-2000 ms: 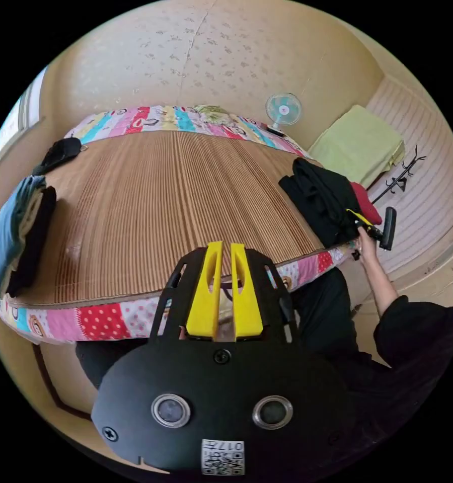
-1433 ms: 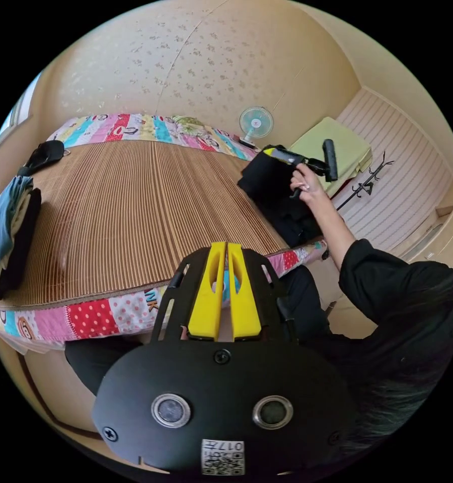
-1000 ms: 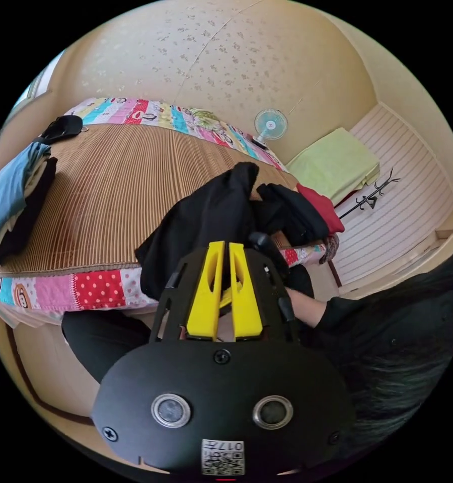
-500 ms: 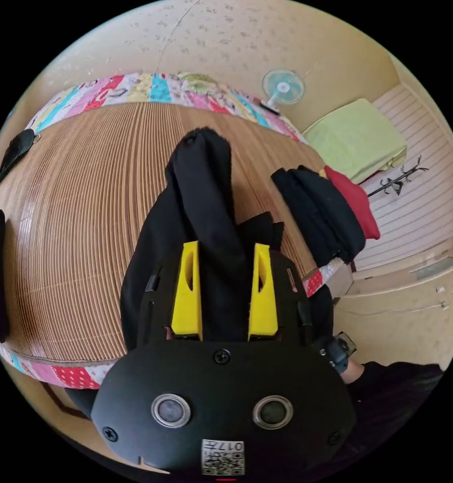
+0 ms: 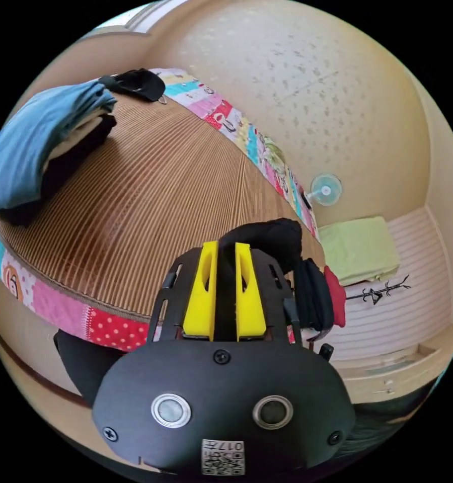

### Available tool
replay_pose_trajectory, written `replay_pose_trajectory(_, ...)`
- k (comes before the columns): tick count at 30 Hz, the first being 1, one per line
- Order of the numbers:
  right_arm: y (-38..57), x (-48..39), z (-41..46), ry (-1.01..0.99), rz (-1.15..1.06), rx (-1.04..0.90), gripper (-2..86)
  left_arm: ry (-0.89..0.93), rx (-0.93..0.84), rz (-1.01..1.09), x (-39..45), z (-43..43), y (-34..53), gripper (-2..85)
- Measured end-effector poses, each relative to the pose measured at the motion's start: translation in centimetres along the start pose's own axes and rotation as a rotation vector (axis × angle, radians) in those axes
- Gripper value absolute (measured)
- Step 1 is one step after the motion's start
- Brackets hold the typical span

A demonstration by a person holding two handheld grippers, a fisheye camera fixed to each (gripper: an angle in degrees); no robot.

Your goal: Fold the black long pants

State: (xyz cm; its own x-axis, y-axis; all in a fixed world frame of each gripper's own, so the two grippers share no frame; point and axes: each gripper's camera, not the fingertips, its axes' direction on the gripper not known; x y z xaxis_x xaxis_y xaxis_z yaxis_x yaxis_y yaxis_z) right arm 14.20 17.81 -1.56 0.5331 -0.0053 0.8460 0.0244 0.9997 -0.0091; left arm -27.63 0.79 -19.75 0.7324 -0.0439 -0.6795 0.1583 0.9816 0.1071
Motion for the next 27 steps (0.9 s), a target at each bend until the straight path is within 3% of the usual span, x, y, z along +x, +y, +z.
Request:
replay_pose_trajectory(4, -0.9, 0.5, -0.5, -0.006, 0.003, 0.045, 0.4, -0.097, -0.052, 0.194, 4.7, 0.8, 0.9, 8.4)
replay_pose_trajectory(9, -2.3, 0.8, 0.3, -0.020, 0.007, -0.007, 0.5, -0.155, -0.175, 0.468, 13.3, 9.0, 0.3, 16.2)
replay_pose_trajectory(13, -2.4, 0.0, 0.0, 0.035, -0.007, -0.028, 0.4, -0.201, -0.270, 0.510, 15.7, 16.7, -2.3, 17.6)
replay_pose_trajectory(17, -1.3, -0.2, -1.5, 0.040, 0.015, 0.000, 0.4, -0.402, -0.445, 0.414, 12.8, 26.6, -4.2, 17.0)
replay_pose_trajectory(19, -0.5, -0.3, -2.3, 0.047, 0.026, 0.019, 0.3, -0.486, -0.383, 0.391, 11.2, 27.3, -4.0, 12.4)
replay_pose_trajectory(22, 1.2, -0.3, -4.0, 0.064, 0.052, 0.061, 0.3, -0.368, -0.373, 0.334, 8.9, 25.5, -4.6, 8.4)
replay_pose_trajectory(27, 3.2, -0.2, -8.1, 0.064, 0.065, 0.166, 0.7, 0.419, -0.254, 0.378, 4.9, 13.7, -4.6, 4.2)
